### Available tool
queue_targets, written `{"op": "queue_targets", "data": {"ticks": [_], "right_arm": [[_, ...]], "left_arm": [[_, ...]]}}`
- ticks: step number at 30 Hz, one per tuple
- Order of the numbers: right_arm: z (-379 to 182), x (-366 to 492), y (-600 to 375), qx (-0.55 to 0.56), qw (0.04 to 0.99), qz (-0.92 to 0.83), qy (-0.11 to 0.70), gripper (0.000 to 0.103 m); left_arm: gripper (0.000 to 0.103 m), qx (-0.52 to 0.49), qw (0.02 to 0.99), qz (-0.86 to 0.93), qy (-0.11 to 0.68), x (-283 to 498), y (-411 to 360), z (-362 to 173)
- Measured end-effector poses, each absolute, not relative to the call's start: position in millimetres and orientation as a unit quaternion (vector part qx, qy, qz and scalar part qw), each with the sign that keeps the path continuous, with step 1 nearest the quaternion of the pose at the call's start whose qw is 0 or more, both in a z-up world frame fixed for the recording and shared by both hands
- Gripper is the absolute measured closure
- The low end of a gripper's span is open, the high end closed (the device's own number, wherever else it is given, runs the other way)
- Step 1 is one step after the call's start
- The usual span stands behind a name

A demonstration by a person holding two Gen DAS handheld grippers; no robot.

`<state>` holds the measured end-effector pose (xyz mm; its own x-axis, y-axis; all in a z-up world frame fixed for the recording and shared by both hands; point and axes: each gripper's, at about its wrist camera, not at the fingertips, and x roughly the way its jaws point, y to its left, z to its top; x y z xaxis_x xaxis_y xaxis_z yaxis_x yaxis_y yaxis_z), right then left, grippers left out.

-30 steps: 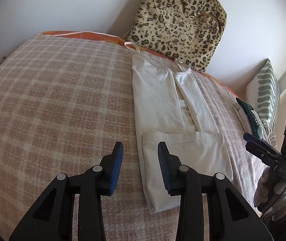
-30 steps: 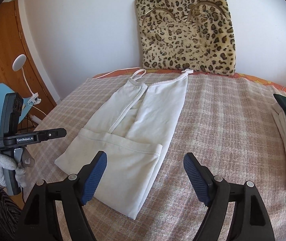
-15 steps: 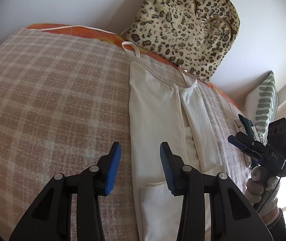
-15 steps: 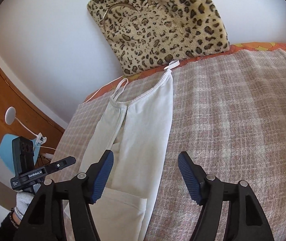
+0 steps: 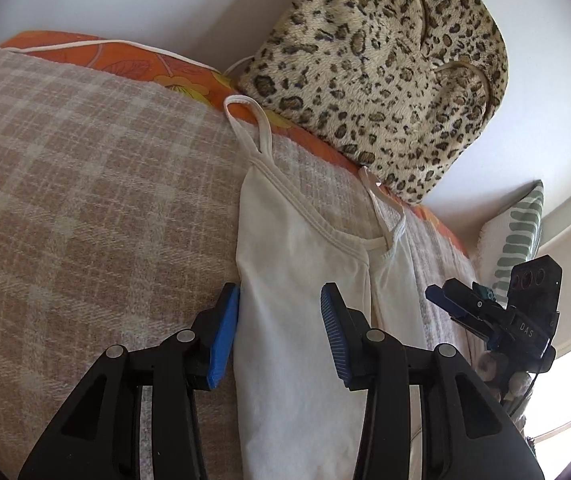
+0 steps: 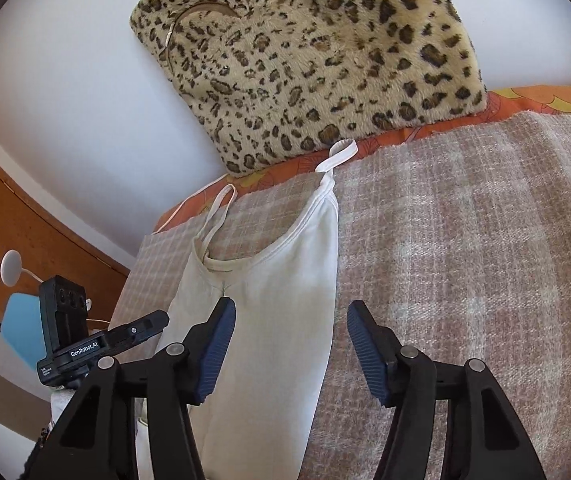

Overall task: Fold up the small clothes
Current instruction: 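Move both grippers to the strap end and grasp the straps, then lift the straps with both grippers and fold them over onto the hem fold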

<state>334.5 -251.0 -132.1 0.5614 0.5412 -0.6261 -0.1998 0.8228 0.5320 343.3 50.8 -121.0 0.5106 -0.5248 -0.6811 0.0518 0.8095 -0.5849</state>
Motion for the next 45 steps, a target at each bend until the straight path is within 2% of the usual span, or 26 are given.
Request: {"op": "queue_targets", "data": {"ticks": [8,13,14,16,17,18,19,20,22,23,29,31,32,33,34,42,44,45], "right_arm": [[-149,372,-244,0.231,0.845,0.236,0.420,0.046],[-153,383,-247,0.249,0.836,0.246,0.422,0.054],[-155,384,-249,0.255,0.834,0.247,0.422,0.055],[-157,385,-253,0.268,0.830,0.245,0.423,0.065],[-158,385,-254,0.272,0.829,0.242,0.425,0.068],[-159,385,-254,0.277,0.827,0.243,0.426,0.077],[-160,386,-254,0.278,0.823,0.248,0.428,0.084],[-160,386,-253,0.277,0.822,0.251,0.429,0.087],[-158,387,-253,0.276,0.826,0.248,0.425,0.100],[-158,388,-254,0.276,0.830,0.236,0.424,0.101],[-160,390,-269,0.304,0.831,0.206,0.418,0.103],[-158,390,-269,0.304,0.832,0.210,0.413,0.095],[-159,391,-270,0.306,0.830,0.211,0.416,0.091],[-160,392,-271,0.312,0.826,0.213,0.419,0.076],[-161,392,-273,0.319,0.823,0.216,0.417,0.074],[-159,404,-260,0.295,0.820,0.239,0.428,0.072],[-158,407,-258,0.290,0.820,0.243,0.430,0.075],[-158,409,-256,0.288,0.819,0.245,0.433,0.082]], "left_arm": [[0.063,-0.298,0.814,-0.203,0.456,378,60,-133],[0.063,-0.321,0.806,-0.209,0.451,394,64,-136],[0.066,-0.322,0.806,-0.209,0.451,397,63,-135],[0.066,-0.324,0.806,-0.209,0.450,401,63,-136],[0.073,-0.327,0.805,-0.209,0.449,402,63,-137],[0.079,-0.330,0.802,-0.209,0.451,404,63,-139],[0.089,-0.332,0.801,-0.207,0.453,405,64,-142],[0.096,-0.333,0.802,-0.201,0.453,406,64,-144],[0.096,-0.339,0.804,-0.193,0.449,407,68,-146],[0.097,-0.339,0.808,-0.188,0.444,407,69,-145],[0.098,-0.336,0.821,-0.176,0.427,407,74,-141],[0.097,-0.345,0.817,-0.179,0.426,407,78,-142],[0.090,-0.351,0.811,-0.179,0.432,408,79,-143],[0.085,-0.356,0.805,-0.179,0.439,409,80,-145],[0.079,-0.363,0.801,-0.185,0.439,410,81,-146],[0.076,-0.355,0.797,-0.197,0.447,423,72,-146],[0.086,-0.347,0.800,-0.198,0.447,425,69,-146],[0.088,-0.347,0.799,-0.197,0.450,426,69,-148]]}}
